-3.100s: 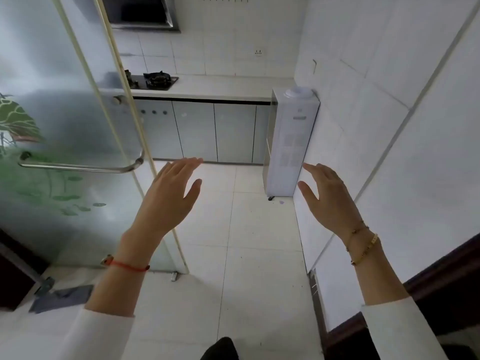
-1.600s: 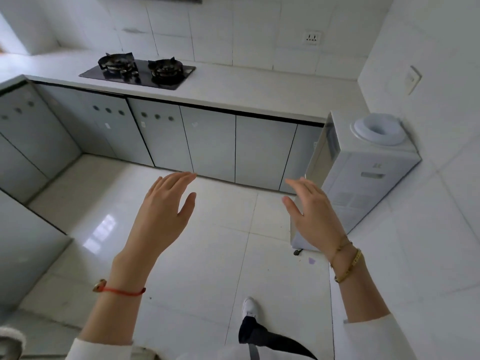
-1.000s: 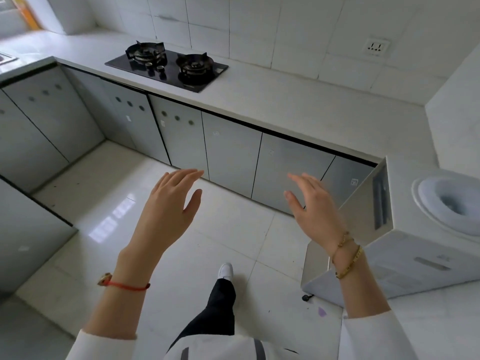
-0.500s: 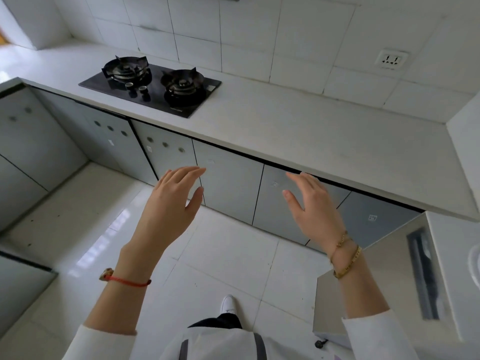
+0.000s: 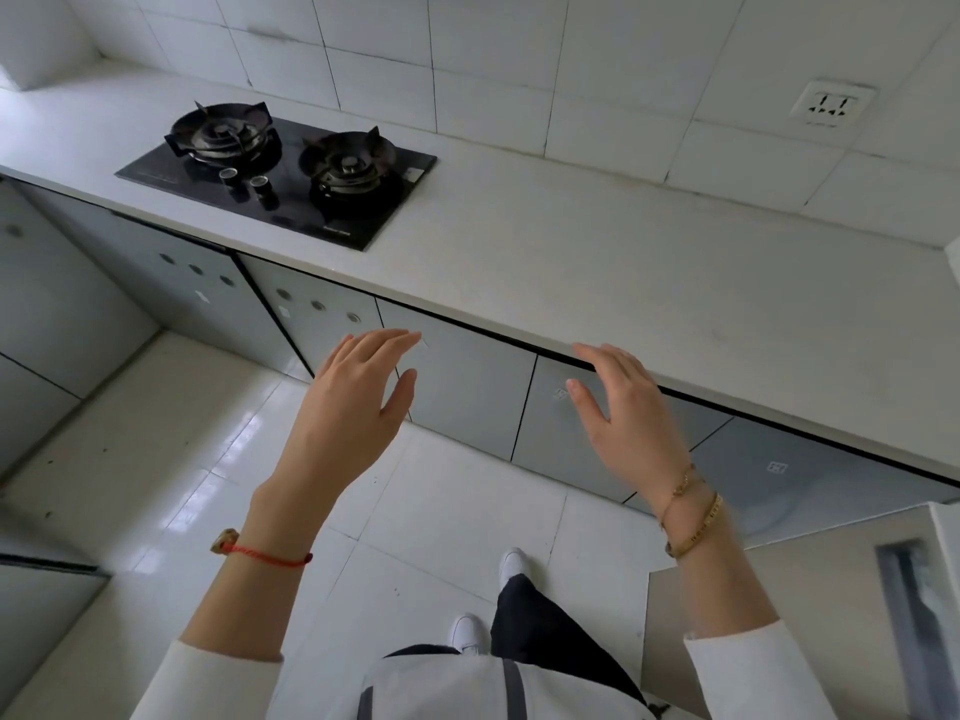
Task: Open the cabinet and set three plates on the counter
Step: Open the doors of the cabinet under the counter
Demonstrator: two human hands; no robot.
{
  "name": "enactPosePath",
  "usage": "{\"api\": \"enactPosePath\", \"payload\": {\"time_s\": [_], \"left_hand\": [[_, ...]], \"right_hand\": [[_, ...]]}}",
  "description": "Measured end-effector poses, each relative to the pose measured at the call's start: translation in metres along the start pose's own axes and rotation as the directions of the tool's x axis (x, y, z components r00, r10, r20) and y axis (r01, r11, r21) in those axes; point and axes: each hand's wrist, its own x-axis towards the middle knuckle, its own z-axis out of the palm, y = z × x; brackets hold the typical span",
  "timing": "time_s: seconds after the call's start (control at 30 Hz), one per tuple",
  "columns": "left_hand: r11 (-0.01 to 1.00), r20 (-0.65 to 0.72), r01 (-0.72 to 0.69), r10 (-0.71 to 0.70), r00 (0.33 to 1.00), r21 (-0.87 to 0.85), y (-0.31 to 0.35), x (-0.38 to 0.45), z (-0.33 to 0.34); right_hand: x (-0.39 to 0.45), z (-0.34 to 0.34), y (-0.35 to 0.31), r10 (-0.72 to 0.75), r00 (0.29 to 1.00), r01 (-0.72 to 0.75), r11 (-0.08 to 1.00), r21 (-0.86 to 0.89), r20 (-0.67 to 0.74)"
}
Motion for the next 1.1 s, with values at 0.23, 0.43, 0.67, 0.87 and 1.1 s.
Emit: {"api": "enactPosePath", "payload": {"time_s": [0.23, 0.43, 0.67, 0.87, 1.1], "left_hand": [[0.999, 0.007, 0.028, -0.028, 1.000, 0.023, -0.001, 0.042, 0.017], [0.996, -0.001, 0.080, -0.080, 0.997, 0.031, 0.000, 0.069, 0.035], [0.995, -0.026, 0.087, -0.086, 0.996, 0.043, -0.012, 0.082, 0.066], [0.997, -0.025, 0.041, -0.039, 0.999, 0.068, -0.039, 0.081, 0.126], [0.998, -0.028, -0.002, 0.003, 1.000, 0.060, -0.088, 0.069, 0.234]], "right_hand": [[0.051, 0.001, 0.016, -0.032, 0.999, 0.032, 0.999, 0.006, 0.040], [0.091, 0.005, 0.034, -0.063, 0.993, 0.063, 0.998, 0.005, 0.095], [0.114, 0.026, 0.059, -0.096, 0.991, 0.097, 0.995, -0.006, 0.090], [0.117, 0.080, 0.098, -0.116, 0.993, 0.116, 0.993, -0.032, 0.031], [0.117, 0.177, 0.160, -0.149, 0.988, 0.146, 0.987, -0.064, -0.048]]}}
